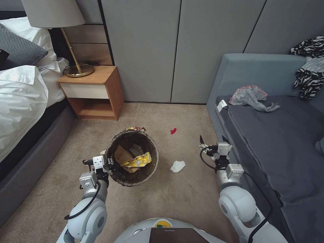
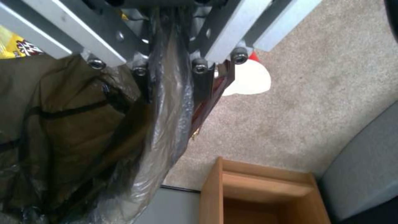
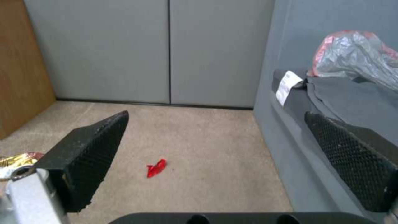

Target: Pick up the trash bin, then pick up the garbage from the floor and place it into the trash bin.

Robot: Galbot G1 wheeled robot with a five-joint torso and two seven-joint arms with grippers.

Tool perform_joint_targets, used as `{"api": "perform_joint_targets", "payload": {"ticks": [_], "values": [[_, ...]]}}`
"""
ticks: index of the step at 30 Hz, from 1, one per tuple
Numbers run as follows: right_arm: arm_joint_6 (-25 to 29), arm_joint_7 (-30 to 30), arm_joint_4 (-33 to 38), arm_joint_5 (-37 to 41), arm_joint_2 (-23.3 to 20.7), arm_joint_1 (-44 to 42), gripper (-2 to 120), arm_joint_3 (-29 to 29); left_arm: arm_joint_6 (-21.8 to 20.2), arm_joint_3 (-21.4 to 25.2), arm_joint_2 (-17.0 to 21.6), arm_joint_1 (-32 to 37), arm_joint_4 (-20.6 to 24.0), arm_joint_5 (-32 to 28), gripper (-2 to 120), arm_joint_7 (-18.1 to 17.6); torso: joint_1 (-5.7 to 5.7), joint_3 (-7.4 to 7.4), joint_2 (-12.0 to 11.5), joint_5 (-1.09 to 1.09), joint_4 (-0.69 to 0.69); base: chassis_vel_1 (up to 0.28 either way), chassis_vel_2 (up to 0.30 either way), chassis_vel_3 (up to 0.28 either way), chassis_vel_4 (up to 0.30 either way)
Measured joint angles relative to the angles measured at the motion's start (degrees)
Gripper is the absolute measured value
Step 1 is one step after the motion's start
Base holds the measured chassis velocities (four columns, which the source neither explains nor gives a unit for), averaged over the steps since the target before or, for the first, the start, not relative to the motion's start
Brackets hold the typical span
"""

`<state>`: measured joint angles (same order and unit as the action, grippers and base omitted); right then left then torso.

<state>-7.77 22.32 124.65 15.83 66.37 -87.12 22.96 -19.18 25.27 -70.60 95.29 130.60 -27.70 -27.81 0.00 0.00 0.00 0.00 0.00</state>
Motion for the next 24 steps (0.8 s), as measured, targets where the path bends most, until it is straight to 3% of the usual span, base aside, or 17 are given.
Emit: {"api": "perform_joint_targets", "payload": {"ticks": [8, 14, 17, 24], "values": [[-0.5, 0.2, -0.6, 0.2, 0.2, 1.3, 100, -0.6, 0.0, 0.0, -0.2, -0.2, -0.1, 0.0, 0, 0.0, 0.00, 0.00, 0.0, 0.00, 0.00, 0.000, 0.000, 0.000, 0.000], [-2.7, 0.7, -2.7, 6.8, -2.3, 5.4, 100, -2.2, 0.0, -0.1, -0.4, -0.2, -0.1, 0.0, 0, -0.1, 0.00, 0.00, 0.0, 0.00, 0.00, 0.000, 0.000, 0.000, 0.000], [-6.0, 1.1, -5.2, 11.6, -4.6, 8.7, 100, -4.0, 0.0, -0.2, -0.5, -0.1, -0.2, 0.2, 0, -0.1, 0.00, 0.00, 0.0, 0.00, 0.00, 0.000, 0.000, 0.000, 0.000], [-8.6, 0.1, -11.6, 13.8, -6.4, 13.6, 100, -6.9, -0.1, -0.2, -0.5, -0.1, -0.2, 0.3, 0, -0.1, 0.00, 0.00, 0.0, 0.01, 0.00, 0.000, 0.000, 0.000, 0.000]]}}
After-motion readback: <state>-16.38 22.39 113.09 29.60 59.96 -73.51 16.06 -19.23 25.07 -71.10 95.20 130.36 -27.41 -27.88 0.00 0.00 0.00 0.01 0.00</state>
